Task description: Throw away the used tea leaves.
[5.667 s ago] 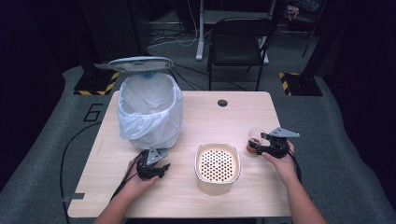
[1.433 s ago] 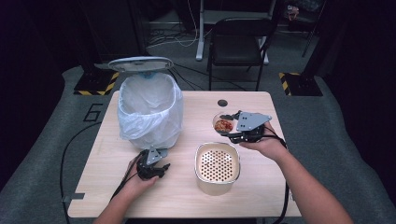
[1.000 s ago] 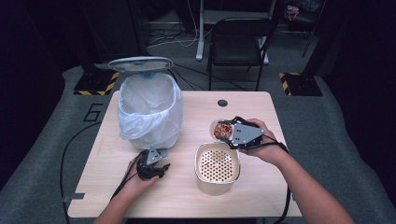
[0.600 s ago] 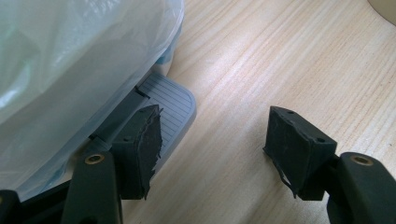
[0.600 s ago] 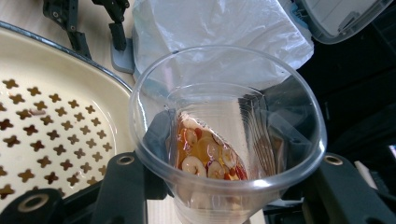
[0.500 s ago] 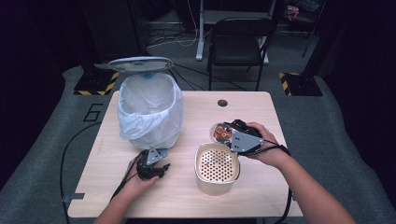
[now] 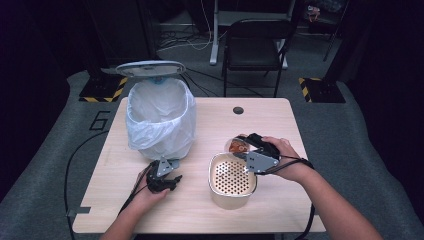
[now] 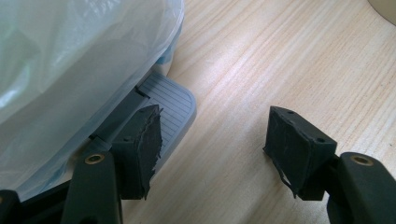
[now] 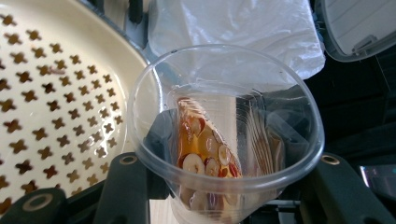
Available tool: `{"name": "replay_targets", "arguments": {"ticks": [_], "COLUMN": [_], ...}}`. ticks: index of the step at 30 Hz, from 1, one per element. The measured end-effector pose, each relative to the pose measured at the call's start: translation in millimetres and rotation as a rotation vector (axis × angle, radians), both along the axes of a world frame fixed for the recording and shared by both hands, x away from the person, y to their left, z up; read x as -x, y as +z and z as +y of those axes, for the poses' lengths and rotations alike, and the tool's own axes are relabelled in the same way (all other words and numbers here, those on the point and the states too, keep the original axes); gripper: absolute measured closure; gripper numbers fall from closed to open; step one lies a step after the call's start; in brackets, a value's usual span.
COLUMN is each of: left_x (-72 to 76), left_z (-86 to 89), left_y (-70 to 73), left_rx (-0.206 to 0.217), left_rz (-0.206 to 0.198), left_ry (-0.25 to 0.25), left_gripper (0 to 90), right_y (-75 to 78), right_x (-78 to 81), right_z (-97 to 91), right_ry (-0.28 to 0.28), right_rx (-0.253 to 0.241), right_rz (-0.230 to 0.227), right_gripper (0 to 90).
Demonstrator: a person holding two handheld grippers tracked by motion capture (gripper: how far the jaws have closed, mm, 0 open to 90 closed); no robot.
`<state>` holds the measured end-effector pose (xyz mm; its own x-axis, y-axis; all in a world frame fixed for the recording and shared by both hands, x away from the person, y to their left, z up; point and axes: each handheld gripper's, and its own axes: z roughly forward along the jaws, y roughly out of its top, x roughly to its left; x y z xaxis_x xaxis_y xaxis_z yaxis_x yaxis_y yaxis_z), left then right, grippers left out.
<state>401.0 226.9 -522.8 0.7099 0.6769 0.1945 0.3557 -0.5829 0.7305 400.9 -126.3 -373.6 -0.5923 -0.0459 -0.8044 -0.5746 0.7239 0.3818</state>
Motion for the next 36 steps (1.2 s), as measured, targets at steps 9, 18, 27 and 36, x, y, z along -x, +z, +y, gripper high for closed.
{"name": "replay_targets", "arguments": {"ticks": [9,18,27,36], "left_x": [0.0,0.7,-0.1,0.1], "left_z": [0.0,-0.6,0.1,0.1], "left_y": [-0.1,-0.6,-0.1,-0.2], "left_rx": [0.0,0.012,0.002,0.002], "left_rz": [-0.001,0.003,-0.007,-0.002], "left_ry": [0.001,0.01,0.002,0.001], "left_gripper": [36.0,36.0,36.0,36.0], "right_y": [-1.7,-12.3,-21.1,-30.4], "right_x": [15.9,30.5,38.7,43.5], "right_z": [6.2,16.3,20.5,23.1], "right_ry": [0.017,0.056,0.069,0.103], "right_rx": [0.128,0.283,0.412,0.495], "right_rz": [-0.195,-0.41,-0.629,-0.778], "right_gripper": [52.6,53.2,53.8,54.0]}}
